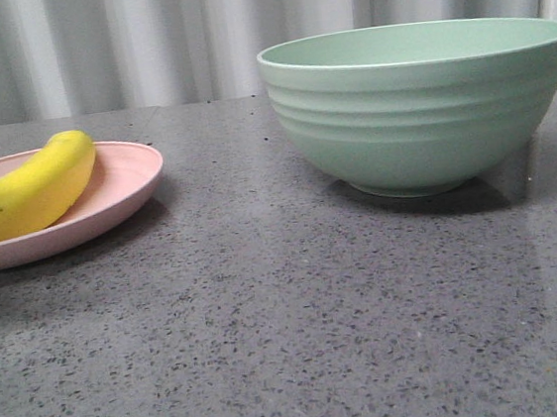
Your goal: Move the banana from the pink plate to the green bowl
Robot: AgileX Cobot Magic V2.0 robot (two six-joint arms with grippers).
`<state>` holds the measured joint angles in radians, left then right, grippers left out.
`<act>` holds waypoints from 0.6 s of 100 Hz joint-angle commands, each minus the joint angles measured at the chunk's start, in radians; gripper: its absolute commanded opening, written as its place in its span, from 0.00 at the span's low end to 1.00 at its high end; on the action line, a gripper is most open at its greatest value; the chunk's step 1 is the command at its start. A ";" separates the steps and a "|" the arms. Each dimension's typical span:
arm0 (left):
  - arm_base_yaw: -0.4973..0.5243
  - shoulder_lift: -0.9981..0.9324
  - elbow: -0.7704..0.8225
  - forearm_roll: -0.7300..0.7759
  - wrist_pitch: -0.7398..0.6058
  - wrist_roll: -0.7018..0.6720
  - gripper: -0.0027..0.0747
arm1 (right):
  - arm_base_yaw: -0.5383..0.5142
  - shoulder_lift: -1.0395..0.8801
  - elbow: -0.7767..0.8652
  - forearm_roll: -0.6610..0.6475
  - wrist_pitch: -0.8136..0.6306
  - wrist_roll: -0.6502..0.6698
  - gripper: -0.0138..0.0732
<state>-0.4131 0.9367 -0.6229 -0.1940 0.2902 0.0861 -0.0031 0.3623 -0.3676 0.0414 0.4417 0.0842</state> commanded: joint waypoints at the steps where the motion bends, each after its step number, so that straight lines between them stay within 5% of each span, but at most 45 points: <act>1: -0.049 0.071 -0.074 0.017 -0.030 0.001 0.69 | 0.002 0.015 -0.036 -0.001 -0.083 -0.011 0.10; 60: -0.073 0.326 -0.235 0.164 0.232 0.082 0.69 | 0.002 0.015 -0.036 -0.001 -0.081 -0.011 0.10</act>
<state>-0.4768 1.2617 -0.8237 -0.0526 0.5483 0.1644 -0.0031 0.3623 -0.3676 0.0431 0.4394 0.0842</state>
